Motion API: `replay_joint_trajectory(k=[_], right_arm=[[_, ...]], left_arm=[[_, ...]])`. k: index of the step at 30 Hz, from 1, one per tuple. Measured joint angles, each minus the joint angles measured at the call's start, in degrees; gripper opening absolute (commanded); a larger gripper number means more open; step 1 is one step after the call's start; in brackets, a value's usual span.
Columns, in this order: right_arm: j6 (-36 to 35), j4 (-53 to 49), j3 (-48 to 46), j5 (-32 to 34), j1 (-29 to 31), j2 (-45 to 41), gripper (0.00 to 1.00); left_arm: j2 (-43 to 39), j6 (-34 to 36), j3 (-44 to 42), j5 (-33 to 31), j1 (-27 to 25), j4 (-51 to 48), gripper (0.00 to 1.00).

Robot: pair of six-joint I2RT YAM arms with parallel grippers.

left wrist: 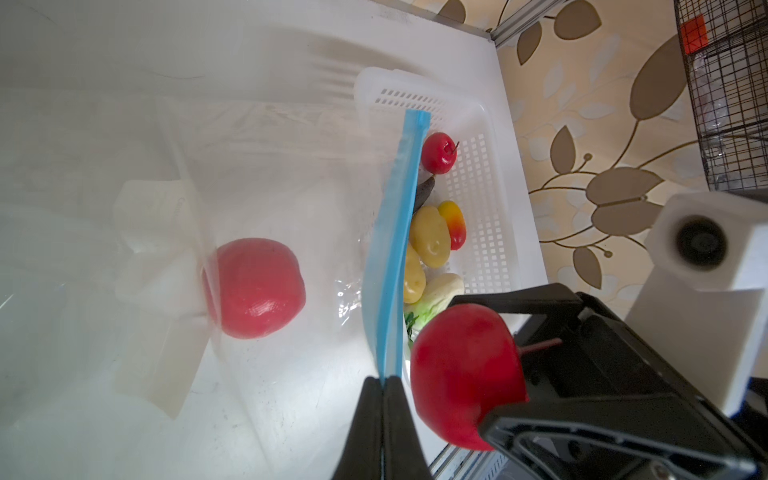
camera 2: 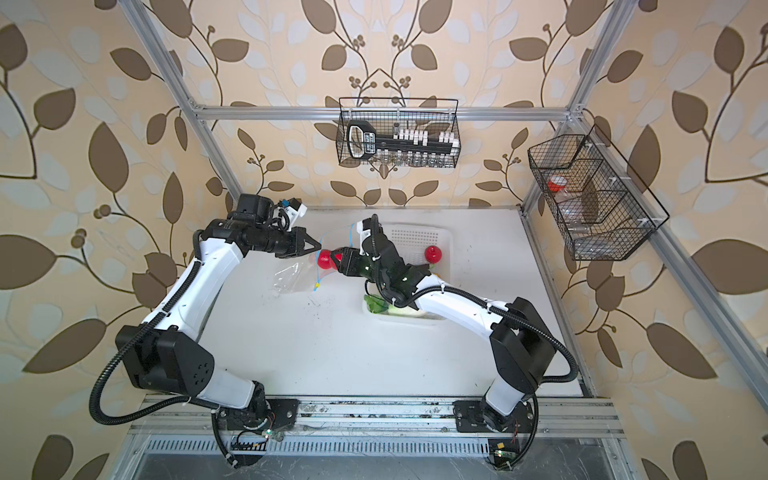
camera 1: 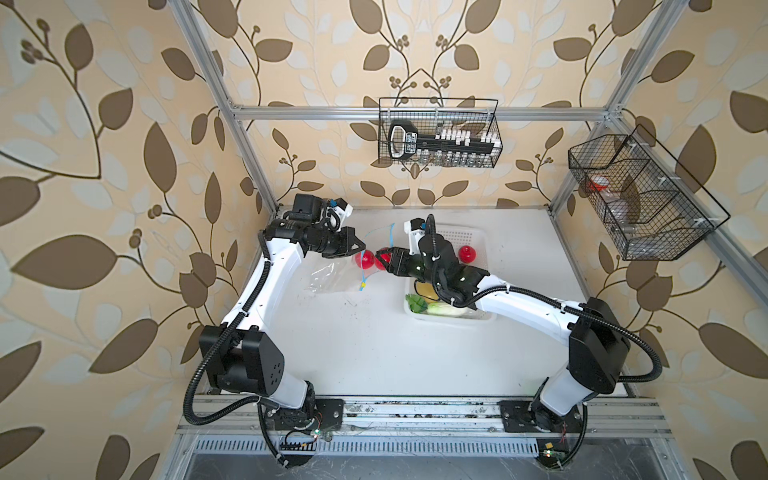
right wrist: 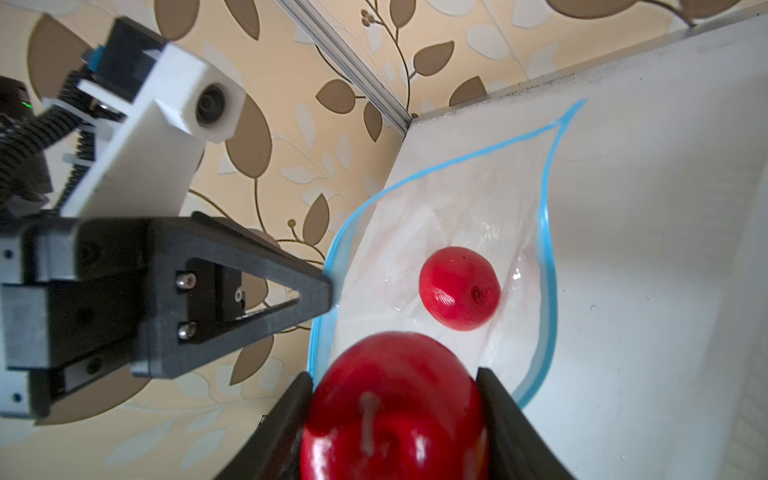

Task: Place the food in the zip-top bag and seal the zipper
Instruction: 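Carry the red apple with the right gripper over the bag opening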

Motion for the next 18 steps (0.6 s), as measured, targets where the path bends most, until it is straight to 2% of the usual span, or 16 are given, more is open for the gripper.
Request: replay_joint_trajectory(k=[18], right_arm=[[-0.39,-2.32,7.3,-0.02,0.46,7.5,0.43]], left_arm=[[0.0,0.35,5.33,0.37,-0.37,-2.43,0.0]])
